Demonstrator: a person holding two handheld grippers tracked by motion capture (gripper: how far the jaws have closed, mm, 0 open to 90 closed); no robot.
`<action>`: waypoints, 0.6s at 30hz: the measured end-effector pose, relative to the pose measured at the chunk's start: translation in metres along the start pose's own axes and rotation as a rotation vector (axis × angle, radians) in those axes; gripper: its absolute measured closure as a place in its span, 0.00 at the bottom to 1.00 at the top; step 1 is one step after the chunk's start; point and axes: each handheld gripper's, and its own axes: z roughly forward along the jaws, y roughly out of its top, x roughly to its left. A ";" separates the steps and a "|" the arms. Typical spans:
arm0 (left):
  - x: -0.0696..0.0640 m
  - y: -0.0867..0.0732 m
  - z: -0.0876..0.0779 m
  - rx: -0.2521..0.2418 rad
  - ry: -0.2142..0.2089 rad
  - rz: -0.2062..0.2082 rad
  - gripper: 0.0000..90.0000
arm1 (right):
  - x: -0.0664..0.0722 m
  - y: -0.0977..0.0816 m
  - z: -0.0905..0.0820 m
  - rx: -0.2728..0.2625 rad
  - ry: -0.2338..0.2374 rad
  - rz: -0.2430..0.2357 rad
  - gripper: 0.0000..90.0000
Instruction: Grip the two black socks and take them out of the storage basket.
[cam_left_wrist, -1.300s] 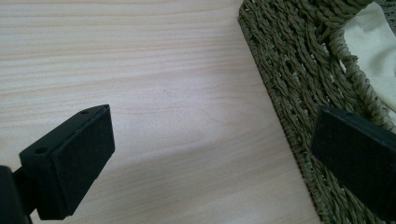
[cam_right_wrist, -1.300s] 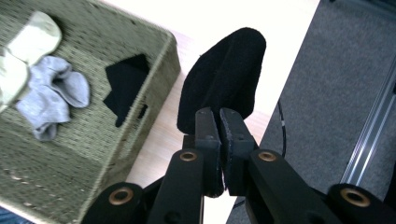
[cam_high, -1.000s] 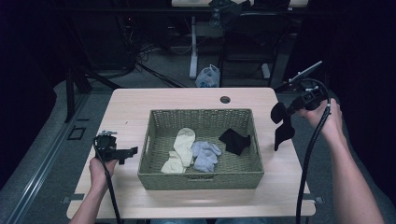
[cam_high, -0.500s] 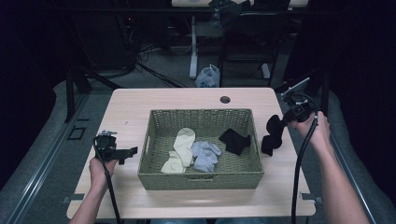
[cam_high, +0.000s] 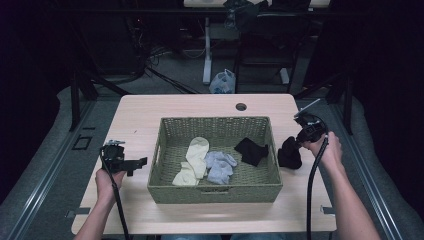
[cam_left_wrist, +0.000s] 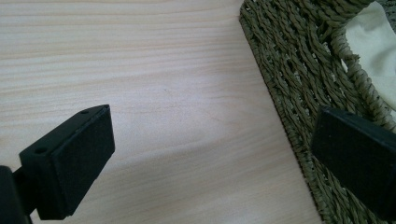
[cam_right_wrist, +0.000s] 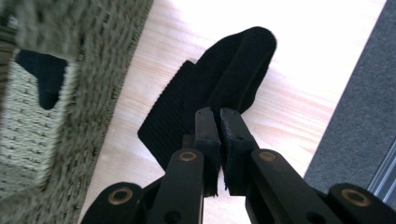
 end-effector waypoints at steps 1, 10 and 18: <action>0.000 0.000 0.000 0.000 0.001 0.000 0.00 | 0.000 0.000 0.000 0.000 0.000 0.000 0.97; 0.000 0.000 0.000 0.001 0.000 0.000 0.00 | -0.002 -0.003 0.004 0.005 0.016 0.003 0.84; 0.000 0.000 0.000 0.001 -0.001 0.001 0.00 | 0.009 0.001 -0.032 -0.034 0.002 -0.040 0.59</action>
